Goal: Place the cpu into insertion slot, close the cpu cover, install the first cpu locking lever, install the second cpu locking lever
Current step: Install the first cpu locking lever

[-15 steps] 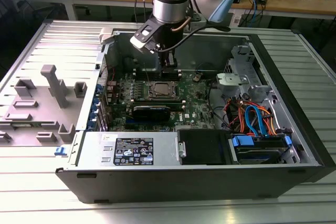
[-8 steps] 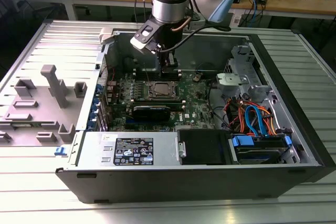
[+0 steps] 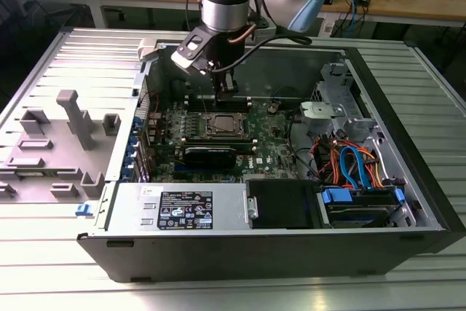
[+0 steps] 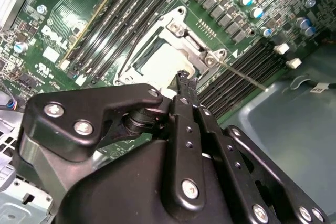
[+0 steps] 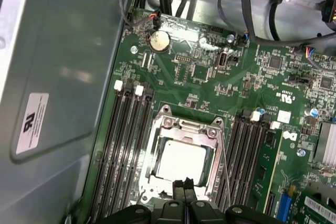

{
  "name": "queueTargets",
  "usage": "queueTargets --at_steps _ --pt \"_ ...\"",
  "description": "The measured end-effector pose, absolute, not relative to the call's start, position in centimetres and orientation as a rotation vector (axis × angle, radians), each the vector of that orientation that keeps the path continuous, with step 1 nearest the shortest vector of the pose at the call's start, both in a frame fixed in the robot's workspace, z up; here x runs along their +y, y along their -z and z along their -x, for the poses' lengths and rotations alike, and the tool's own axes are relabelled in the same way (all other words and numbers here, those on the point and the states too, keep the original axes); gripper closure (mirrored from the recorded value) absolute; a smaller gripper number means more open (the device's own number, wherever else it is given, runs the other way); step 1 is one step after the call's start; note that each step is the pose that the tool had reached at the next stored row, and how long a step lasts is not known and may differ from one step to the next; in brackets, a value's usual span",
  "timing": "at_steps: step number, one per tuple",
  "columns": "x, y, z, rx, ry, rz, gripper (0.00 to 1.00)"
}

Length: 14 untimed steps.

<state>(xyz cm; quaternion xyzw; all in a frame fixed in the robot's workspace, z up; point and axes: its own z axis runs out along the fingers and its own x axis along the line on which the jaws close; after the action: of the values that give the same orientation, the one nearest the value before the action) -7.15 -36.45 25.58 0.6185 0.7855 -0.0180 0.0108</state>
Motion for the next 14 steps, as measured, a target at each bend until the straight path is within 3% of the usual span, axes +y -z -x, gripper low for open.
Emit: queueTargets --at_steps 14 --pt "-36.4 -26.7 7.4 2.461 0.056 -1.917 0.89"
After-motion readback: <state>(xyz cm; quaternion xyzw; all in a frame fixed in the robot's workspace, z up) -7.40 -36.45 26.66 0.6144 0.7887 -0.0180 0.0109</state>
